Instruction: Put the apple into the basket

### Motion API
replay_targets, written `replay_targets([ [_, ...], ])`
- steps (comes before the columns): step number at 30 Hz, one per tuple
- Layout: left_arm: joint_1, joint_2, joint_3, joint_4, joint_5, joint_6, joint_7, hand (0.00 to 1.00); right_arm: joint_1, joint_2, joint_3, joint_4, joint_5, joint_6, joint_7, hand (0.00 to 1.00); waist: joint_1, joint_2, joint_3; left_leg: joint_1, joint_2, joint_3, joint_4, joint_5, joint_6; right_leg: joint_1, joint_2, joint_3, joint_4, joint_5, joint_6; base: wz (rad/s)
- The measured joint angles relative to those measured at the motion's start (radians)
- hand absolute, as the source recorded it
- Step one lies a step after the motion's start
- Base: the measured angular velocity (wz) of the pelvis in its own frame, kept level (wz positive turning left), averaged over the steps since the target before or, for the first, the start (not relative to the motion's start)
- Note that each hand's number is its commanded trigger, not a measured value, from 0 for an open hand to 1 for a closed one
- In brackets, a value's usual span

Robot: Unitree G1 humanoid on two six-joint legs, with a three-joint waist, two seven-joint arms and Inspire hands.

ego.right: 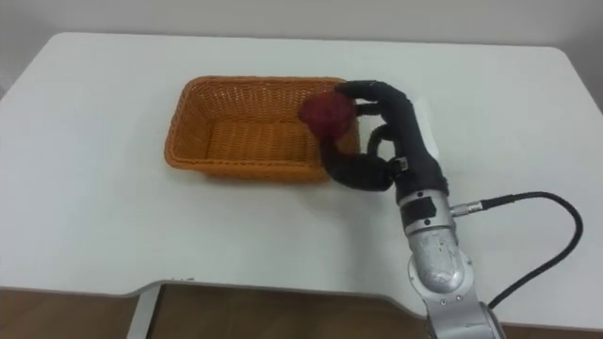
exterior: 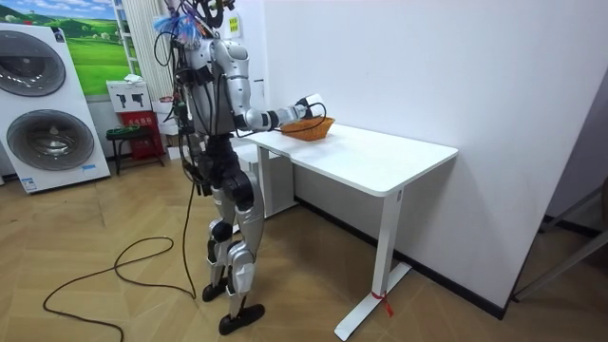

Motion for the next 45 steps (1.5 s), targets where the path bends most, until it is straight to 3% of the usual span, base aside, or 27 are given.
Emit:
replay_targets([
  [4, -0.008, 0.001, -0.019, 0.003, -0.005, 0.000, -0.008, 0.00, -0.022, 0.001, 0.039, 0.000, 0.000, -0.001, 0.002, 0.00, 0.000, -0.008, -0.0029, 0.002, 0.000, -0.010, -0.001, 0.000, 0.000, 0.004, 0.000, -0.006, -0.002, 0.000, 0.000, 0.03],
  [12, -0.008, 0.004, -0.044, 0.003, -0.009, 0.003, -0.008, 0.00, -0.023, 0.001, 0.085, 0.000, 0.005, 0.004, 0.036, 0.00, -0.003, -0.014, 0.0028, -0.001, -0.001, -0.012, -0.003, 0.000, 0.000, 0.009, 0.000, -0.011, -0.018, 0.003, 0.002, 0.00],
  [18, -0.008, 0.003, -0.040, 0.005, -0.016, 0.002, -0.008, 0.00, -0.022, 0.000, 0.075, 0.002, 0.007, 0.004, 0.032, 0.00, -0.005, -0.015, 0.0077, 0.004, -0.001, -0.009, -0.001, 0.000, 0.000, 0.015, 0.000, -0.012, -0.018, 0.003, 0.002, 0.01],
  [23, -0.006, 0.003, -0.027, 0.021, -0.016, 0.002, -0.004, 0.00, -0.023, -0.002, 0.021, -0.003, 0.032, 0.003, -0.010, 0.00, -0.007, -0.019, 0.0045, 0.005, -0.001, -0.008, -0.001, 0.000, 0.000, 0.016, -0.001, -0.013, -0.018, 0.003, 0.002, 0.00],
  [27, 0.010, -0.001, -0.003, 0.021, -0.015, -0.006, 0.002, 0.00, -0.024, -0.003, -0.106, -0.039, 0.069, -0.007, -0.073, 0.00, -0.026, -0.022, -0.0024, 0.007, -0.002, -0.010, 0.000, 0.000, 0.000, 0.021, -0.002, -0.014, -0.018, 0.003, 0.003, 0.04],
  [30, 0.034, 0.000, 0.041, 0.021, -0.018, -0.007, 0.027, 0.00, -0.031, -0.005, -0.230, -0.037, 0.081, -0.039, -0.193, 0.00, -0.040, -0.021, -0.0036, 0.024, -0.002, -0.009, -0.004, 0.000, 0.000, 0.036, -0.001, -0.016, -0.020, 0.003, 0.003, 0.00],
  [31, 0.045, -0.001, 0.060, 0.020, -0.017, -0.008, 0.037, 0.00, -0.031, -0.008, -0.282, -0.031, 0.105, -0.046, -0.240, 0.00, -0.051, -0.023, -0.0080, 0.028, -0.002, -0.009, -0.005, 0.000, 0.000, 0.039, -0.001, -0.018, -0.020, 0.003, 0.003, 0.05],
  [36, 0.076, 0.000, 0.154, 0.020, -0.017, -0.017, 0.066, 0.00, -0.030, -0.035, -0.497, -0.021, 0.251, -0.053, -0.449, 0.00, -0.091, -0.022, -0.0066, 0.035, -0.002, -0.004, -0.011, 0.000, 0.000, 0.041, -0.001, -0.015, -0.019, 0.003, 0.003, -0.03],
  [40, 0.103, 0.000, 0.177, 0.017, -0.017, -0.021, 0.100, 0.00, -0.009, -0.050, -0.649, 0.072, 0.379, -0.068, -0.626, 0.00, -0.138, -0.032, -0.0016, 0.038, -0.003, -0.007, -0.010, 0.000, 0.000, 0.047, -0.001, -0.016, -0.019, 0.003, 0.003, 0.00],
  [45, 0.103, 0.000, 0.197, -0.035, -0.017, -0.002, 0.102, 0.00, 0.023, -0.050, -0.751, 0.252, 0.458, -0.058, -0.751, 0.00, -0.176, -0.033, -0.0020, 0.014, -0.003, -0.006, 0.001, 0.000, 0.000, 0.031, -0.002, -0.014, -0.022, 0.002, 0.003, -0.01],
])
